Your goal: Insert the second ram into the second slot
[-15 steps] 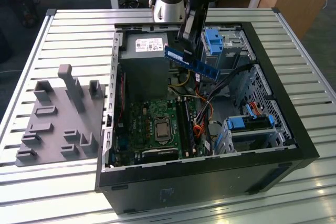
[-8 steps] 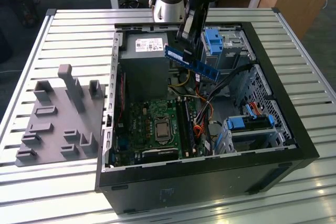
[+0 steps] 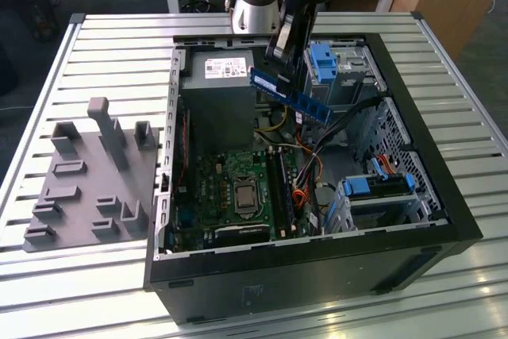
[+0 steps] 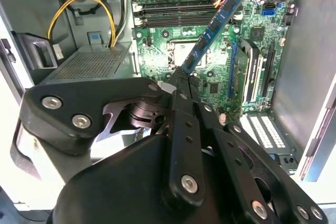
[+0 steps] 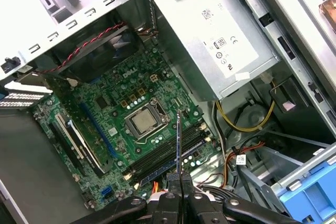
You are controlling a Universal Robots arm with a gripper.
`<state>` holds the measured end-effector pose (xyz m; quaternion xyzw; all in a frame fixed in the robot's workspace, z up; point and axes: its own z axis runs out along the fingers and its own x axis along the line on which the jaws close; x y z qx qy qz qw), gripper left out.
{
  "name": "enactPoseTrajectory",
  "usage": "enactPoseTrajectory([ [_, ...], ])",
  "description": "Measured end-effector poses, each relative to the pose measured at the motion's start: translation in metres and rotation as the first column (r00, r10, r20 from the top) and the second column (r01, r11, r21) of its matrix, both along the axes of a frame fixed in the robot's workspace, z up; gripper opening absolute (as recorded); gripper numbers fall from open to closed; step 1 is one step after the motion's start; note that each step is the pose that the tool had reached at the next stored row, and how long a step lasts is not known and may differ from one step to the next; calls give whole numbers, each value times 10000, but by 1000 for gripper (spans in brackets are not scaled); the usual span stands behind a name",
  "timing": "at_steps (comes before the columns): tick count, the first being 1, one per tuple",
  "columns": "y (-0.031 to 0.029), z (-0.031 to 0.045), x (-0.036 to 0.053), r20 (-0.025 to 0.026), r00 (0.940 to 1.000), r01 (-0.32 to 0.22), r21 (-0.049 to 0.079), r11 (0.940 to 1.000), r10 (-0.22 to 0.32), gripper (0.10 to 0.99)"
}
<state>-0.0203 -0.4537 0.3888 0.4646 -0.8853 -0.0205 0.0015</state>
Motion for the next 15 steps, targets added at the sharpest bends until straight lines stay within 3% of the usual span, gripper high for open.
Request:
enactPoseTrajectory([
  [15, 0, 0, 0, 0, 9979, 643, 0, 9979, -643, 122],
])
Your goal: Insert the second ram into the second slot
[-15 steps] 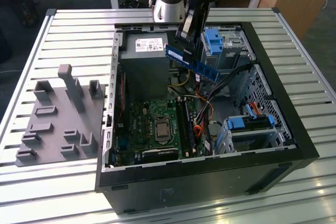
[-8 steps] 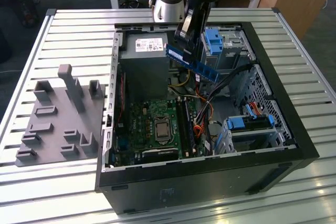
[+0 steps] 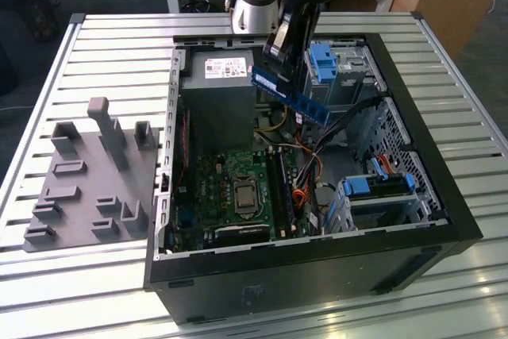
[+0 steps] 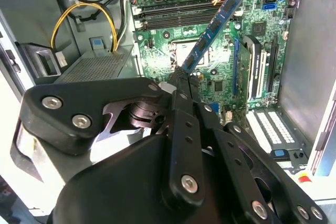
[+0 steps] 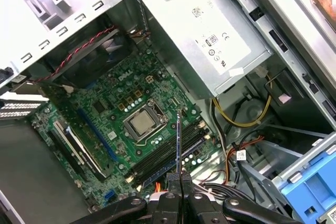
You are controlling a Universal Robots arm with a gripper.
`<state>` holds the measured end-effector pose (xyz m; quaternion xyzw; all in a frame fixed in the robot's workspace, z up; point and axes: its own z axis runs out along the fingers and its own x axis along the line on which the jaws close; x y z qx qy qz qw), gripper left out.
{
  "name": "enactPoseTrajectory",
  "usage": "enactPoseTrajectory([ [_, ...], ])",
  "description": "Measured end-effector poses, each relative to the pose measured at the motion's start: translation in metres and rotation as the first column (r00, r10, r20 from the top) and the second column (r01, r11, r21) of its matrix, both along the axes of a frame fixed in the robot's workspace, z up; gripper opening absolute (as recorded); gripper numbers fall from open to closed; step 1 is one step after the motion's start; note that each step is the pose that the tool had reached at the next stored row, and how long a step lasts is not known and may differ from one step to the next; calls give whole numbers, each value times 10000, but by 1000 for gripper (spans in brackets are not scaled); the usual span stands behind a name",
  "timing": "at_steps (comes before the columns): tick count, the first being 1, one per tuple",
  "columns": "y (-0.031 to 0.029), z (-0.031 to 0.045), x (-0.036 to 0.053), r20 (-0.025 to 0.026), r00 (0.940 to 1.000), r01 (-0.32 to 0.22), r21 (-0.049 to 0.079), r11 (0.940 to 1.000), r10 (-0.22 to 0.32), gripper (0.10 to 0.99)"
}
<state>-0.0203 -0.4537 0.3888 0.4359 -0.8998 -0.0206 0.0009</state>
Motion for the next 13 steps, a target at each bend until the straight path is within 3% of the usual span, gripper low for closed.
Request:
enactPoseTrajectory([
  [13, 0, -2, 0, 0, 9978, 659, -4, 9978, -659, 122],
])
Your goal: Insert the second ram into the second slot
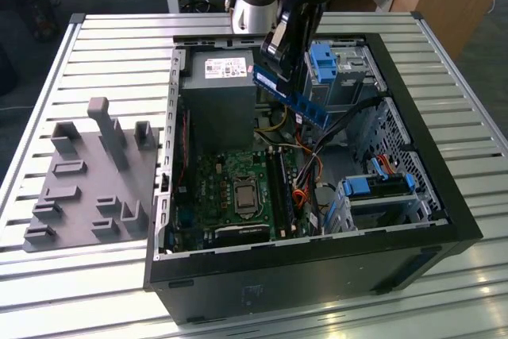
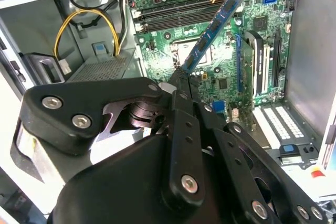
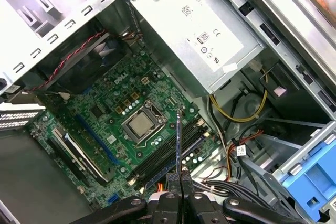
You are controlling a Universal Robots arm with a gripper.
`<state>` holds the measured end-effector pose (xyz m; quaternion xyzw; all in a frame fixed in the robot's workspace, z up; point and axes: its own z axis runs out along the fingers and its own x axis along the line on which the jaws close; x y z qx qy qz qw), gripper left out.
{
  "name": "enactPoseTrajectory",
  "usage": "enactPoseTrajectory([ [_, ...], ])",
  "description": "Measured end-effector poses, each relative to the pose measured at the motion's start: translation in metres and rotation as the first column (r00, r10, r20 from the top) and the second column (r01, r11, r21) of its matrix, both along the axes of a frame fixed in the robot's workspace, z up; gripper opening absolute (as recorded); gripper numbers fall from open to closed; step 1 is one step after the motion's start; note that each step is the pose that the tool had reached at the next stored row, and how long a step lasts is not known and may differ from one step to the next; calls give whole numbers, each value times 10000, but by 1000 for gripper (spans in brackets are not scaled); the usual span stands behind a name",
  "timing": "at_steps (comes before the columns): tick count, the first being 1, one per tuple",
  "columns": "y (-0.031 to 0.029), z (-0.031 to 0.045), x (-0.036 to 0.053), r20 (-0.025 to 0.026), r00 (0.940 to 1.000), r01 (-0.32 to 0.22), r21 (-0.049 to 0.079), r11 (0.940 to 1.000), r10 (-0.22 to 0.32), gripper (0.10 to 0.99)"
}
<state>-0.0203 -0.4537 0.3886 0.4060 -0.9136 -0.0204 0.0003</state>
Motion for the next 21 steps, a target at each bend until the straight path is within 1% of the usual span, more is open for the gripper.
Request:
enactPoseTrajectory([
  [10, 0, 0, 0, 0, 9989, 467, 0, 9989, -467, 122],
  [21, 0, -1, 0, 0, 9954, 959, -1, 9954, -959, 122],
])
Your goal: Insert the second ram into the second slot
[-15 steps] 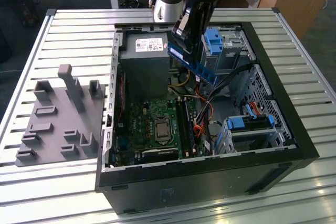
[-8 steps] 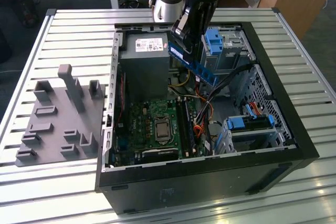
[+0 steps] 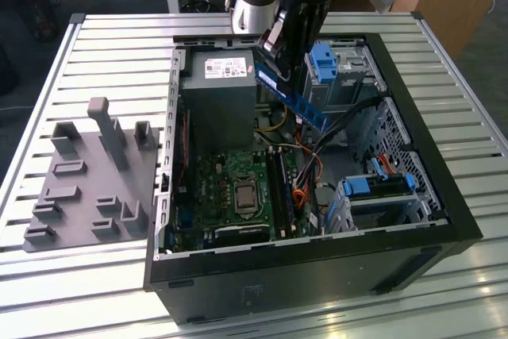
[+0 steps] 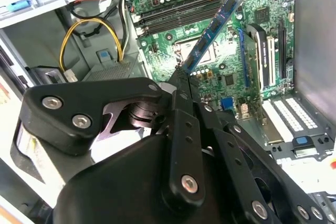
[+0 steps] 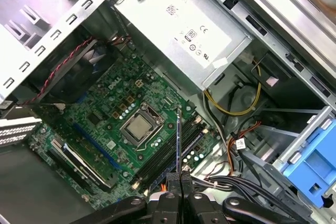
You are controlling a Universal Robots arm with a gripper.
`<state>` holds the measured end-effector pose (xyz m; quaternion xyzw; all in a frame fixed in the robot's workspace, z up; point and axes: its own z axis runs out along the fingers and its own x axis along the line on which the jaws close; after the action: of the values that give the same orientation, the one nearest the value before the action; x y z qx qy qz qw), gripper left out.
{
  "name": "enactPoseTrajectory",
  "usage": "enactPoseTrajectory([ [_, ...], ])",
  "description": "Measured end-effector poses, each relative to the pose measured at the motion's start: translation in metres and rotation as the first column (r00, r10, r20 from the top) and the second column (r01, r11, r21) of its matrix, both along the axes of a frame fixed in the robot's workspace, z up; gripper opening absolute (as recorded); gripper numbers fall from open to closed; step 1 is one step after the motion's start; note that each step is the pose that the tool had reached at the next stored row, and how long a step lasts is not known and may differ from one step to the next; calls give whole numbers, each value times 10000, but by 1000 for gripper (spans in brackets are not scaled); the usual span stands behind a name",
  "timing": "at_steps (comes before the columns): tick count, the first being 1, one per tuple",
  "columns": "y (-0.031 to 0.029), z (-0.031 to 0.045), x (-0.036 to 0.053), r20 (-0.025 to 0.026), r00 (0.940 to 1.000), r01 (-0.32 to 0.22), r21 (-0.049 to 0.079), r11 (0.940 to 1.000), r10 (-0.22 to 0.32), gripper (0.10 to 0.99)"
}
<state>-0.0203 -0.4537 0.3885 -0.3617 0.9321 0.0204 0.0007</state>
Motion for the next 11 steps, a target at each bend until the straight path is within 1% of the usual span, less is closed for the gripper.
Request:
enactPoseTrajectory([
  [11, 0, -2, 0, 0, 9987, 506, -6, 9987, -506, 122],
])
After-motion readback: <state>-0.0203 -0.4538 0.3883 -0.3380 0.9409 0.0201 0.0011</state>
